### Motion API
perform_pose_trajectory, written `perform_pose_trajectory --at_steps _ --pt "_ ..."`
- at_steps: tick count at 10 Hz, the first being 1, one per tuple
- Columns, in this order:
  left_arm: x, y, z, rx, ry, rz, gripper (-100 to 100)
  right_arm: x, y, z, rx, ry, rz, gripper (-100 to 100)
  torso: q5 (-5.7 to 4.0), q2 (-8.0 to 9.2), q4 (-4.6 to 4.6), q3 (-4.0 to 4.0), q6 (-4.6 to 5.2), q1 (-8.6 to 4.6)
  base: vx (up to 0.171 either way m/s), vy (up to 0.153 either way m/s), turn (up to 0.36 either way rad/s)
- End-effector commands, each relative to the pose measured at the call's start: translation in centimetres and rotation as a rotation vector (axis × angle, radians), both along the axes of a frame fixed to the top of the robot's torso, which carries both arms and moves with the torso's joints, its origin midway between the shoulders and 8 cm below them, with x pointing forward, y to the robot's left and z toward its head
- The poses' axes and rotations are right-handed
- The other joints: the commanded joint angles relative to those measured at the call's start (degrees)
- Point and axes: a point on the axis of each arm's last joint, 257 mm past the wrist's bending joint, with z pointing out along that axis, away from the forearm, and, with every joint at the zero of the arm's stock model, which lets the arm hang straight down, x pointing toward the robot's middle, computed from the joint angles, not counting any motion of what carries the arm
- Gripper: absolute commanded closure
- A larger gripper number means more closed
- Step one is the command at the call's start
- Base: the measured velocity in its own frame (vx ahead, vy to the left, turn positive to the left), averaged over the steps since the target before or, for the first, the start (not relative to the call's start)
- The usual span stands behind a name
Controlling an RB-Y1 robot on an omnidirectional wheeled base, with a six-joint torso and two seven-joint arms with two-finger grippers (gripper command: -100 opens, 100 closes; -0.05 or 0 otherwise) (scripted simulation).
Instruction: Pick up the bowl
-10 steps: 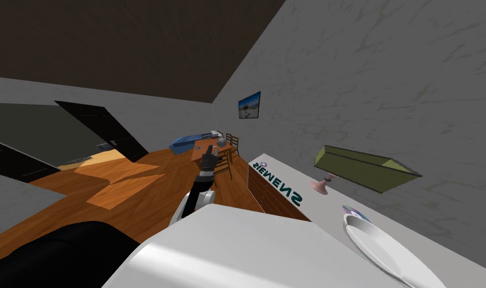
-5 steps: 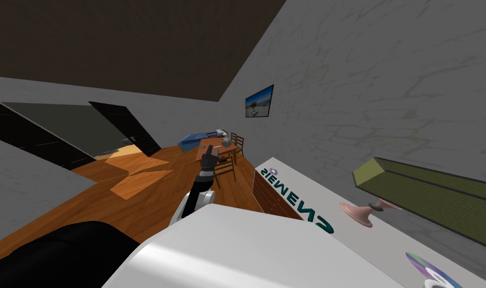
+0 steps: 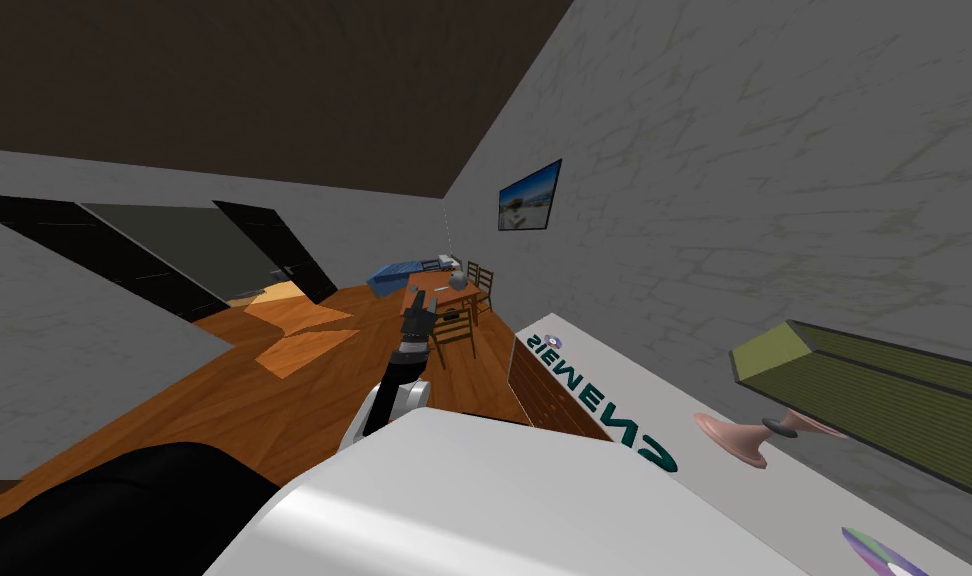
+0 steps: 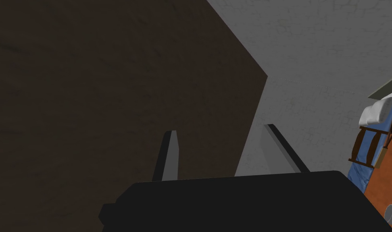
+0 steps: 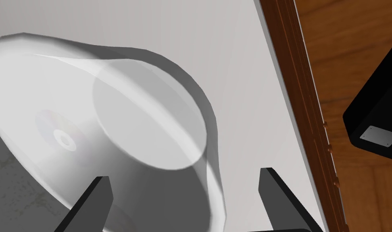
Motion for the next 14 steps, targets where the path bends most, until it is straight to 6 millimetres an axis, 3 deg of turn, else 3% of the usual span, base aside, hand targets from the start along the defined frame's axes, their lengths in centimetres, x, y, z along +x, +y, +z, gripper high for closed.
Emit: perform_pose_trajectory --at_steps 1,6,7,11,12,13,14 --pt "0.0 0.0 0.0 0.0 0.0 0.0 0 0.22 -0.31 -0.42 0.002 0.0 -0.018 -100 0.0 0.0 0.0 0.0 0.0 0.0 -0.092 0.012 0.111" --pt "0.0 0.0 0.0 0.0 0.0 0.0 0 0.93 -1.18 -1.13 0.001 0.001 -0.049 -100 0.0 -0.02 0.0 -0.01 0.0 -0.02 -0.075 0.008 0.086" --pt "0.0 0.0 -0.01 0.0 0.0 0.0 0 0.95 -1.22 -1.14 0.001 0.0 -0.052 100 0.0 -0.14 -0.02 -0.07 0.04 -0.02 -0.006 0.0 -0.005" --pt "0.0 0.01 -0.01 0.0 0.0 0.0 0 0.89 -1.16 -1.18 0.002 0.003 -0.049 100 0.04 -0.29 -0.03 -0.15 0.06 0.0 -0.001 0.002 0.0" --pt "0.0 0.01 -0.01 0.0 0.0 0.0 0 0.89 -1.13 -1.2 0.003 0.003 -0.048 0 0.07 -0.29 -0.03 -0.15 0.07 0.03 0.0 0.0 0.0" --pt "0.0 0.01 -0.01 0.0 0.0 0.0 0 0.58 -0.76 -0.89 0.002 0.0 -0.037 100 0.09 -0.29 -0.03 -0.15 0.07 0.06 0.064 -0.007 -0.15" --pt "-0.01 0.01 -0.01 0.0 0.0 0.0 0 0.39 -0.53 -0.67 0.002 0.0 -0.028 100 0.13 -0.41 -0.07 -0.21 0.19 0.09 0.097 -0.012 -0.192"
